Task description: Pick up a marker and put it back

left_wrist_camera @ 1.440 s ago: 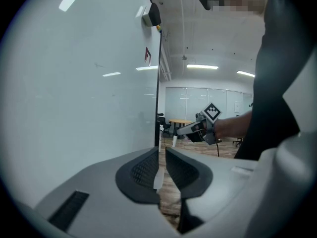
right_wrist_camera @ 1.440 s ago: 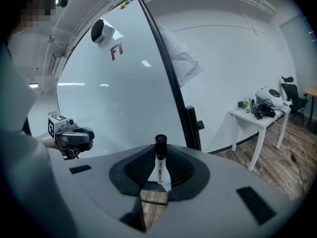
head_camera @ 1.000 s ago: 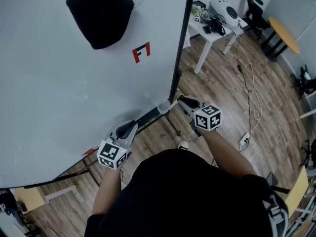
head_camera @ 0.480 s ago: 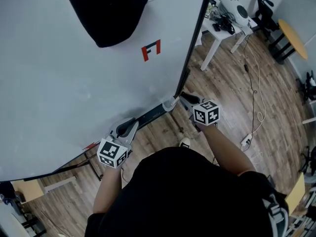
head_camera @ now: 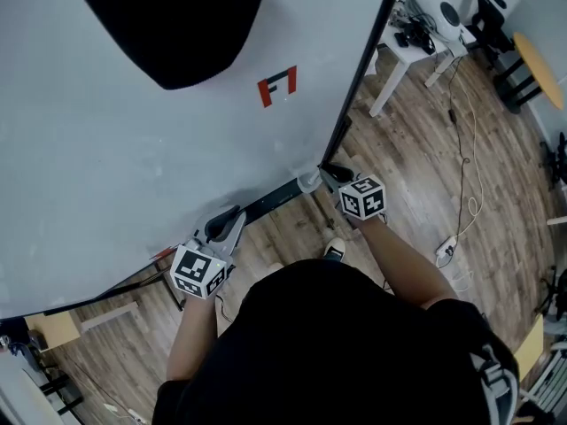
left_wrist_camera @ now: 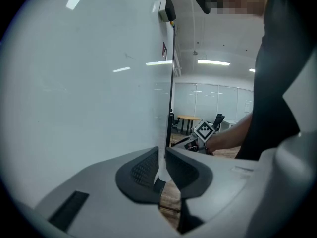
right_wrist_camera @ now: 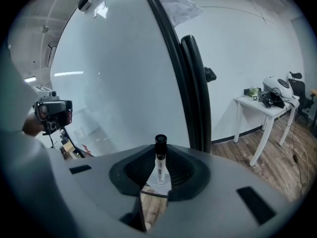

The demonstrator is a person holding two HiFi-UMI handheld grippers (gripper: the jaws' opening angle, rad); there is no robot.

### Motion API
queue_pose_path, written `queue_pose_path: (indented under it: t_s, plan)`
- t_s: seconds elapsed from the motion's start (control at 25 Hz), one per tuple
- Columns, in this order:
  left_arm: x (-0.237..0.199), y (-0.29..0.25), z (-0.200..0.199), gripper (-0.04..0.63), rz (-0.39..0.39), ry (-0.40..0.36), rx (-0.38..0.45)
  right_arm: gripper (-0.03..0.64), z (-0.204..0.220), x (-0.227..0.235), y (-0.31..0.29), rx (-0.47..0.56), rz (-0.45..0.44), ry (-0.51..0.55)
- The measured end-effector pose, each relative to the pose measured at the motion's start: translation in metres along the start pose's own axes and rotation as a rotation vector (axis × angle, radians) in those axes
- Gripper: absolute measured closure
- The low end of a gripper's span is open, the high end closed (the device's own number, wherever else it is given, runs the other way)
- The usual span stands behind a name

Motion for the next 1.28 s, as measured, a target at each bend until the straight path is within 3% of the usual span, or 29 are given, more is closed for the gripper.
queue_pose_path:
  t_s: [0.72,1.28]
  plan:
    - [0.002,0.000,0.010,0.541,-0.014,0.020,-0.022,0.554,0.038,0.007,-0.036,-0.081,-0.005,0.071]
    - [0.011,0.001,0.010,0.541,0.001,0.015,-0.001,0.502,0.028,0.013,-0.018,-0.068,0.031,0.119]
Point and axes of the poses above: the fingertips, and each gripper's own axes: y backward along the fingers, x to its right, z out of its underside, the point moved 3 cm from there along y, backward along the fingers, and after that the axes turned 1 degree about -x, right-handed, at the moved point
